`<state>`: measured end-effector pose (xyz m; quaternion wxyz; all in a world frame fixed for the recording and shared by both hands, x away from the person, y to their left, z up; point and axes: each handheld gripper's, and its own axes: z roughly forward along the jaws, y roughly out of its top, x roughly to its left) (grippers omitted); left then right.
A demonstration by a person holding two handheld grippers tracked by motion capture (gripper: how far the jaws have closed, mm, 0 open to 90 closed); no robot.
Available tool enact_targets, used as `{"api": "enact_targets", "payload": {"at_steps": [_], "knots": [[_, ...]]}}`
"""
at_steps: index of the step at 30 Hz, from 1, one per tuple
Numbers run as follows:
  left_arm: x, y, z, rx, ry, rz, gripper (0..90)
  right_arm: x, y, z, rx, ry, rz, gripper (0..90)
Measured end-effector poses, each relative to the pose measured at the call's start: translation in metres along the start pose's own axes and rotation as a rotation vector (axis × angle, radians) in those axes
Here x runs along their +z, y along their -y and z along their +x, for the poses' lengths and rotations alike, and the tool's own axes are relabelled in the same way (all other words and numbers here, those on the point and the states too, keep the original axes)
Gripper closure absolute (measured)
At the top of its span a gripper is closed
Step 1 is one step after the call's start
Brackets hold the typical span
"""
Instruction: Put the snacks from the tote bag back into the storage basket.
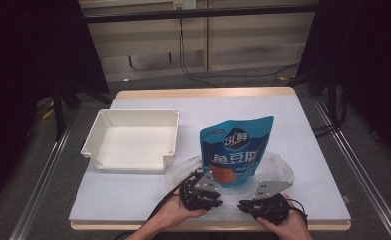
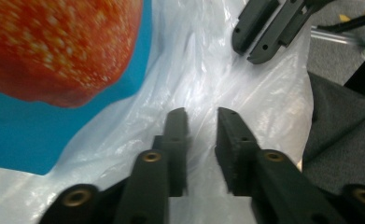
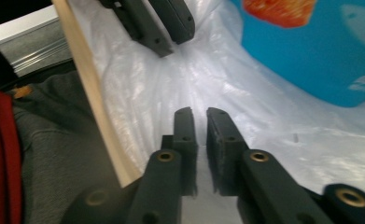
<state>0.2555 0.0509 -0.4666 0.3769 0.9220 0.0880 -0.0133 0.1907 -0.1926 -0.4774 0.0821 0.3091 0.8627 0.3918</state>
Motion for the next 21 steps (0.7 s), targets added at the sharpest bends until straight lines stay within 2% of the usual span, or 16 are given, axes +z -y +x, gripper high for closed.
{"api": "enact_targets", "payload": {"at_steps": [3,4,5,7,8,9,10,11,12,13,18,19,21], "knots": [[-0.004,-0.002,-0.001,-0.004,-0.022,-0.012,66.3,-0.007,0.0,-0.003,0.023,0.018,-0.057,74.7],[-0.005,-0.002,-0.001,-0.017,-0.028,-0.016,65.7,-0.009,0.0,-0.004,0.027,0.029,-0.069,73.4],[-0.005,-0.002,-0.002,-0.02,-0.032,-0.035,64.0,-0.012,0.0,-0.005,0.032,0.038,-0.084,71.8],[-0.009,-0.004,-0.003,-0.013,-0.022,-0.059,60.6,-0.017,0.001,-0.008,0.054,0.056,-0.121,68.0],[-0.011,-0.004,-0.003,-0.009,-0.024,-0.055,58.9,-0.019,0.001,-0.008,0.06,0.062,-0.132,62.2],[-0.014,-0.004,-0.003,-0.018,-0.02,-0.074,57.6,-0.02,0.002,-0.009,0.066,0.073,-0.141,56.5],[-0.016,-0.005,-0.003,-0.02,-0.028,-0.074,56.4,-0.023,0.003,-0.01,0.078,0.102,-0.158,52.9],[-0.018,-0.005,-0.004,-0.025,-0.032,-0.094,55.2,-0.024,0.003,-0.011,0.081,0.104,-0.164,52.0],[-0.023,-0.005,-0.002,-0.017,-0.034,-0.09,53.7,-0.027,0.004,-0.011,0.08,0.115,-0.177,48.4],[-0.026,-0.006,-0.002,-0.024,-0.038,-0.114,52.6,-0.029,0.004,-0.012,0.095,0.135,-0.199,44.6],[-0.045,-0.009,0.0,-0.042,-0.055,-0.168,47.9,-0.037,0.005,-0.014,0.129,0.183,-0.273,36.1],[-0.047,-0.01,0.0,-0.038,-0.052,-0.183,47.5,-0.04,0.005,-0.014,0.132,0.212,-0.293,34.4],[-0.054,-0.01,0.001,-0.058,-0.056,-0.207,46.0,-0.045,0.006,-0.015,0.154,0.224,-0.305,31.0]]}}
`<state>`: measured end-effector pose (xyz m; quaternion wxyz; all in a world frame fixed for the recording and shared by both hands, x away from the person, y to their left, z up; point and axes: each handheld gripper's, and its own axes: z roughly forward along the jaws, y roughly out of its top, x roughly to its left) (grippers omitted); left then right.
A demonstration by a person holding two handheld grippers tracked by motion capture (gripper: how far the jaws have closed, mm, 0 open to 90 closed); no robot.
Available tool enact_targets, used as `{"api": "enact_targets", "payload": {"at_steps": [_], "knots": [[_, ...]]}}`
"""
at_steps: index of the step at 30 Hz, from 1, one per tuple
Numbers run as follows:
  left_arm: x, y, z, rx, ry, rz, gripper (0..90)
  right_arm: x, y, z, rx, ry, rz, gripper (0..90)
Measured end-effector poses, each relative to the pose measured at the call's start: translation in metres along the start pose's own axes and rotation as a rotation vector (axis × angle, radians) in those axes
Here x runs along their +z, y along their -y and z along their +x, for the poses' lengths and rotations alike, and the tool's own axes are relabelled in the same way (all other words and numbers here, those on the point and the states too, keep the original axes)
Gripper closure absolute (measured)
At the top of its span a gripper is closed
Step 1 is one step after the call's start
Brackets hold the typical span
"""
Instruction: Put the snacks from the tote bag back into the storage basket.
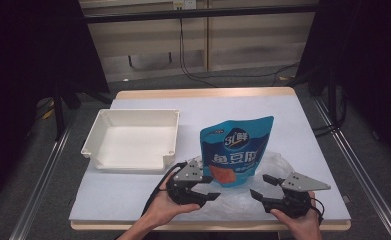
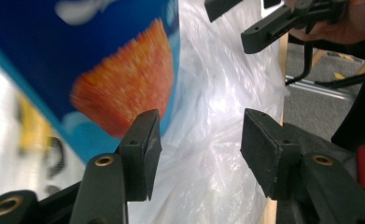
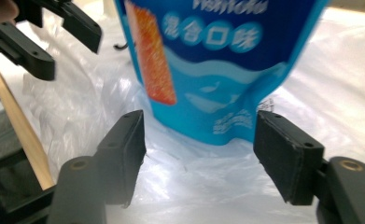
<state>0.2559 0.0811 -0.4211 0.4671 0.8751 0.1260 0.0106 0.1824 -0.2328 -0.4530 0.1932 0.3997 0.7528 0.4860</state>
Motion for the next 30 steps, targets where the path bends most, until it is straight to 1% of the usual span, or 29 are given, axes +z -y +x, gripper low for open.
{"api": "enact_targets", "payload": {"at_steps": [1,2,4,6,7,9,10,11,12,13,14,15,16,17,18,19,20,23,26,28,29,30], "knots": [[-0.002,0.0,0.0,-0.011,0.005,-0.015,44.6,-0.001,0.001,-0.001,0.007,0.013,-0.003,30.4],[-0.004,-0.001,0.001,0.003,0.003,-0.01,44.2,-0.004,0.002,-0.003,0.007,0.022,0.004,28.5],[-0.006,-0.001,0.002,0.004,0.0,-0.025,42.8,-0.008,0.005,-0.006,0.022,0.042,-0.004,25.6],[-0.01,-0.001,0.005,0.01,-0.009,-0.033,40.9,-0.013,0.006,-0.007,0.03,0.033,-0.021,24.0],[-0.013,-0.001,0.006,0.001,-0.018,-0.038,40.5,-0.016,0.006,-0.007,0.028,0.044,-0.035,21.5],[-0.018,-0.002,0.009,0.006,-0.021,-0.049,39.3,-0.019,0.005,-0.007,0.034,0.032,-0.061,18.9],[-0.022,-0.002,0.01,-0.002,-0.027,-0.068,38.9,-0.02,0.004,-0.006,0.031,0.032,-0.073,17.9],[-0.025,-0.003,0.012,-0.011,-0.026,-0.077,38.3,-0.021,0.004,-0.005,0.025,0.028,-0.084,17.7],[-0.03,-0.004,0.014,-0.016,-0.036,-0.091,37.7,-0.021,0.004,-0.004,0.022,0.03,-0.09,17.7],[-0.033,-0.005,0.015,-0.022,-0.045,-0.104,36.8,-0.023,0.004,-0.003,0.022,0.051,-0.104,17.6],[-0.037,-0.006,0.018,-0.021,-0.051,-0.106,36.1,-0.024,0.005,-0.003,0.02,0.049,-0.107,17.0],[-0.04,-0.007,0.019,-0.02,-0.066,-0.109,35.6,-0.025,0.005,-0.004,0.027,0.043,-0.108,16.4],[-0.043,-0.007,0.022,-0.021,-0.069,-0.121,35.0,-0.026,0.005,-0.004,0.033,0.046,-0.11,16.4],[-0.046,-0.008,0.023,-0.023,-0.066,-0.123,35.3,-0.026,0.005,-0.004,0.027,0.046,-0.113,16.1],[-0.051,-0.009,0.026,-0.016,-0.072,-0.133,37.1,-0.027,0.006,-0.004,0.033,0.041,-0.115,15.9],[-0.055,-0.01,0.028,-0.016,-0.088,-0.136,37.9,-0.027,0.007,-0.004,0.04,0.03,-0.111,16.0],[-0.058,-0.011,0.029,-0.021,-0.095,-0.14,37.9,-0.028,0.009,-0.003,0.039,0.027,-0.099,16.7],[-0.066,-0.013,0.035,-0.033,-0.118,-0.157,37.5,-0.033,0.01,0.002,0.013,0.05,-0.112,18.2],[-0.074,-0.019,0.039,-0.033,-0.135,-0.179,36.6,-0.036,0.01,0.004,0.004,0.05,-0.125,17.8],[-0.079,-0.024,0.041,-0.028,-0.141,-0.198,36.4,-0.036,0.01,0.003,0.007,0.025,-0.128,21.6],[-0.08,-0.026,0.041,-0.026,-0.141,-0.2,36.4,-0.036,0.01,0.003,0.006,0.024,-0.126,19.7],[-0.08,-0.029,0.04,-0.02,-0.142,-0.206,36.5,-0.035,0.01,0.003,0.007,0.02,-0.121,19.7]]}}
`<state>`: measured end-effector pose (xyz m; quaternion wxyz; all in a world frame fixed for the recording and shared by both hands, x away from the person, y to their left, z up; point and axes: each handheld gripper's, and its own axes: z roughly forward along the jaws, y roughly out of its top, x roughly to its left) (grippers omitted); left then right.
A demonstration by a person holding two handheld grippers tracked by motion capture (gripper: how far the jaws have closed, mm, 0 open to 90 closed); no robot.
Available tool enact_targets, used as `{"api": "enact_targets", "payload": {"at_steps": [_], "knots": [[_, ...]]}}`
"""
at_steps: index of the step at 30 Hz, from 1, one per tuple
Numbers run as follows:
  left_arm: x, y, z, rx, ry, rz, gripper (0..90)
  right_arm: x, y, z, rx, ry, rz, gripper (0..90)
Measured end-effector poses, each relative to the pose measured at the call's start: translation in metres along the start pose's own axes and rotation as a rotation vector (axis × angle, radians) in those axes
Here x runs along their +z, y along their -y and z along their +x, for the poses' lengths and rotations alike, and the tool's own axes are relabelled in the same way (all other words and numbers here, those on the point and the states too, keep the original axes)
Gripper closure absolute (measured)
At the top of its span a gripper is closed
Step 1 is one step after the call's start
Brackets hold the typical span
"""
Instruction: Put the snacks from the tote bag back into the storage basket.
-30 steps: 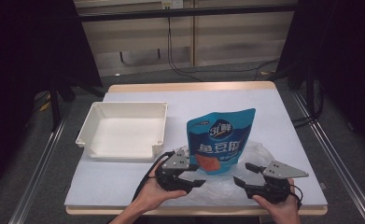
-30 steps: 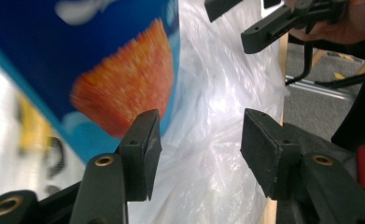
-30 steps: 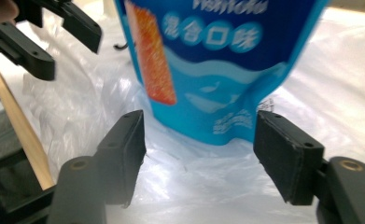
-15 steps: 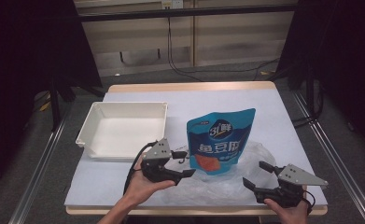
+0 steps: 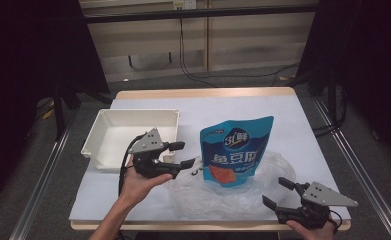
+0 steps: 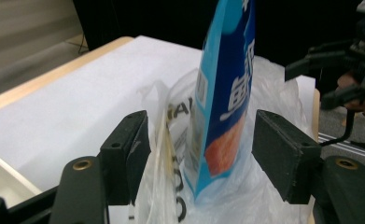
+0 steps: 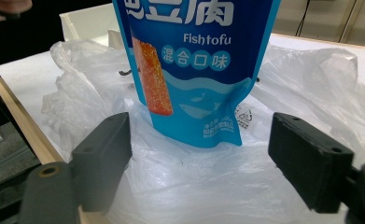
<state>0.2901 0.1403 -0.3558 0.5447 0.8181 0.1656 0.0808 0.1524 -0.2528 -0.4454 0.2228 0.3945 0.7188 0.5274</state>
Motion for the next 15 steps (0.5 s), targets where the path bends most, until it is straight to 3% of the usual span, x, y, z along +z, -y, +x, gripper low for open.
{"api": "enact_targets", "payload": {"at_steps": [3,9,15], "knots": [[0.002,-0.009,-0.001,0.017,0.011,-0.017,41.3,0.0,-0.001,-0.001,0.004,-0.016,-0.002,20.5],[0.007,-0.024,0.004,0.029,0.048,0.008,42.9,0.003,-0.001,-0.003,0.002,-0.025,0.002,20.7],[0.013,-0.044,0.006,0.074,0.083,0.063,47.2,0.007,-0.001,-0.003,0.005,-0.033,0.017,21.1]]}}
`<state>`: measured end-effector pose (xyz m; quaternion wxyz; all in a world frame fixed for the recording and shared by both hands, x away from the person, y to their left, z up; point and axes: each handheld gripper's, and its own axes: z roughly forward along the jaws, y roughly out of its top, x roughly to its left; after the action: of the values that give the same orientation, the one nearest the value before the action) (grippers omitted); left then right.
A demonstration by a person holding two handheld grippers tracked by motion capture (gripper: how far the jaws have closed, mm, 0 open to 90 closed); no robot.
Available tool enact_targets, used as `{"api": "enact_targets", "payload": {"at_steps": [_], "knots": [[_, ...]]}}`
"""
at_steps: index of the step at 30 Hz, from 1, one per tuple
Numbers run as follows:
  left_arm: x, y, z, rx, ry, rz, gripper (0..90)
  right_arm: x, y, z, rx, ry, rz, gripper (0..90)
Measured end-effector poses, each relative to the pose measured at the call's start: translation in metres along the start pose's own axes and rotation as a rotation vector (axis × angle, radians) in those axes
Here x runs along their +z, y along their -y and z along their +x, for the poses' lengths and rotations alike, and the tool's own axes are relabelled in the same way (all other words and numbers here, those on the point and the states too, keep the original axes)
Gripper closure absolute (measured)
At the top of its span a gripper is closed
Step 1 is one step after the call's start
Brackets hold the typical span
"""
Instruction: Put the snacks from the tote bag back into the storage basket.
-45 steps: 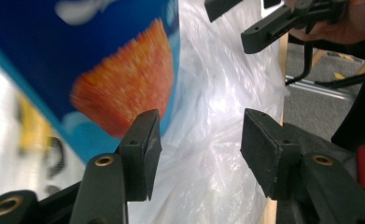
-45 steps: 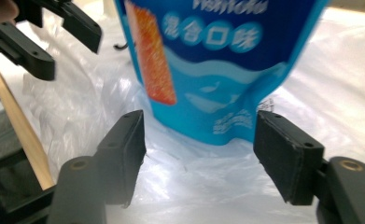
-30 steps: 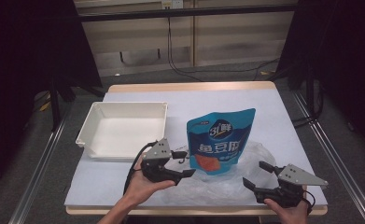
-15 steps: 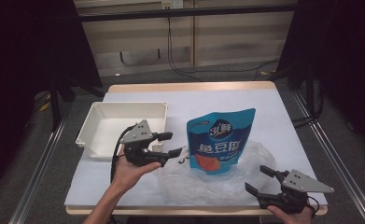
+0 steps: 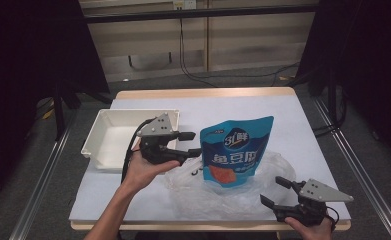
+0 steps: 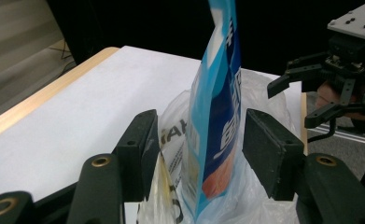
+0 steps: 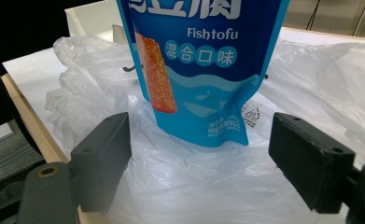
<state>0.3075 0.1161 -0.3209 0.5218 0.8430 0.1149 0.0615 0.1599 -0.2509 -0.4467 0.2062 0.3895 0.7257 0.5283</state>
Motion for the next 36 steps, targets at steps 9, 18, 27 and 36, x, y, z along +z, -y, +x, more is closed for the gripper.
{"api": "enact_targets", "payload": {"at_steps": [9,18,27,36], "knots": [[0.01,-0.038,0.001,0.033,0.058,0.123,61.0,-0.001,-0.001,0.002,-0.017,-0.005,-0.007,21.5],[0.029,-0.056,0.005,0.084,0.085,0.235,67.5,0.001,0.0,0.0,-0.024,0.002,0.008,23.3],[0.045,-0.068,0.006,0.106,0.087,0.341,87.9,0.005,0.0,0.001,-0.038,0.002,0.032,23.4],[0.062,-0.077,0.005,0.085,0.123,0.423,73.1,0.005,0.001,0.0,-0.043,0.014,0.03,23.8]]}}
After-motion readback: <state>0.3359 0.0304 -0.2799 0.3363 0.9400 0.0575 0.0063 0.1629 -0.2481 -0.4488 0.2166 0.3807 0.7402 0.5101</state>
